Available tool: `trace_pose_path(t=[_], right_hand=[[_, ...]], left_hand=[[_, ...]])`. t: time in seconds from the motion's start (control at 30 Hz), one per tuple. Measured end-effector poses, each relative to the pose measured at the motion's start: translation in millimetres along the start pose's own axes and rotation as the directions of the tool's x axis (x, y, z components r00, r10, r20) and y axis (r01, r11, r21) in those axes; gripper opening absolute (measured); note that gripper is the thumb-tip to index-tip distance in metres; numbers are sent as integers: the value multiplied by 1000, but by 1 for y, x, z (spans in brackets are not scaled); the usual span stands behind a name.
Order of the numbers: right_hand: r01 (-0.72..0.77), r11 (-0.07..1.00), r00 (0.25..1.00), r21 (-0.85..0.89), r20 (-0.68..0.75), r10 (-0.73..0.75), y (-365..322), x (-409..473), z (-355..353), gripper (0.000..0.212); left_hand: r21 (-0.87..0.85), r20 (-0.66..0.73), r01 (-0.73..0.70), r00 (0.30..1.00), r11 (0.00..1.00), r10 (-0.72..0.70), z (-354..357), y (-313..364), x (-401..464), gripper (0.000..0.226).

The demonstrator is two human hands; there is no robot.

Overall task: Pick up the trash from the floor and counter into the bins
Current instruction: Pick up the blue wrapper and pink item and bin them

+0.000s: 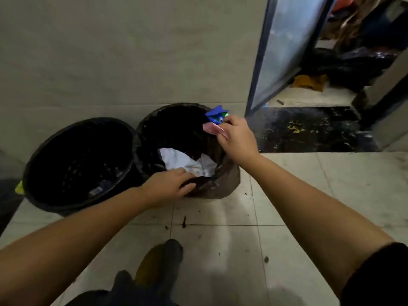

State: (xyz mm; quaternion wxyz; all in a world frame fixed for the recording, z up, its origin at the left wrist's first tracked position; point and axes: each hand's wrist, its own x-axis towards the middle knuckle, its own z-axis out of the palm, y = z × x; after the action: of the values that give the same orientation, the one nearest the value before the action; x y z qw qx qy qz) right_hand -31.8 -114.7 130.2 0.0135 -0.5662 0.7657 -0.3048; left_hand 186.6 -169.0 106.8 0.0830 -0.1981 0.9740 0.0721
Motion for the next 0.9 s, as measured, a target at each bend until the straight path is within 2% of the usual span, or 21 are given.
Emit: trace_pose_path(t=[0.03,0.1,0.2,0.3,0.4,0.53,0.63,0.67,0.7,0.77,0.8,0.9], right_hand=[[66,998,997,-13,35,-66,-12,10,15,23],[138,988,974,-62,191,-124,-28,25,45,27],[190,966,894,-176,438,-96,-35,40,89,37],[255,923,791,-287,611,-29,-33,47,126,40],[269,874,621,-404,767,163,-26,45,163,50],[370,791,331,-487,865,377,-9,29,195,61],[547,709,221,-444,894,389,-8,18,201,67],[547,730,174,-410,909,379,-10,20,200,69],[514,770,156,-378,924,349,-10,23,197,70],[286,873,213,-395,915,344,-14,36,180,72],[221,888,248,-403,904,348,-21,45,165,74],[127,917,429,-378,855,293,-33,71,114,69]], left_hand=[[19,-7,-42,999,999,42,6,-7,-11,71],[146,-75,-139,986,979,151,20,-24,-26,63],[254,-111,-196,967,947,230,37,-38,-30,50],[238,-197,-252,933,938,300,39,-41,-21,50],[193,-284,-291,897,937,338,41,-44,-16,50],[185,-330,-329,867,926,374,43,-46,-13,49],[229,-364,-357,831,905,420,41,-47,-11,49],[233,-361,-370,826,899,433,37,-47,-10,49],[216,-324,-373,844,902,427,32,-46,-9,49],[193,-298,-369,861,909,412,33,-45,-7,48],[167,-290,-366,869,915,401,32,-45,-6,48],[129,-164,-363,910,923,381,14,-37,-4,52]])
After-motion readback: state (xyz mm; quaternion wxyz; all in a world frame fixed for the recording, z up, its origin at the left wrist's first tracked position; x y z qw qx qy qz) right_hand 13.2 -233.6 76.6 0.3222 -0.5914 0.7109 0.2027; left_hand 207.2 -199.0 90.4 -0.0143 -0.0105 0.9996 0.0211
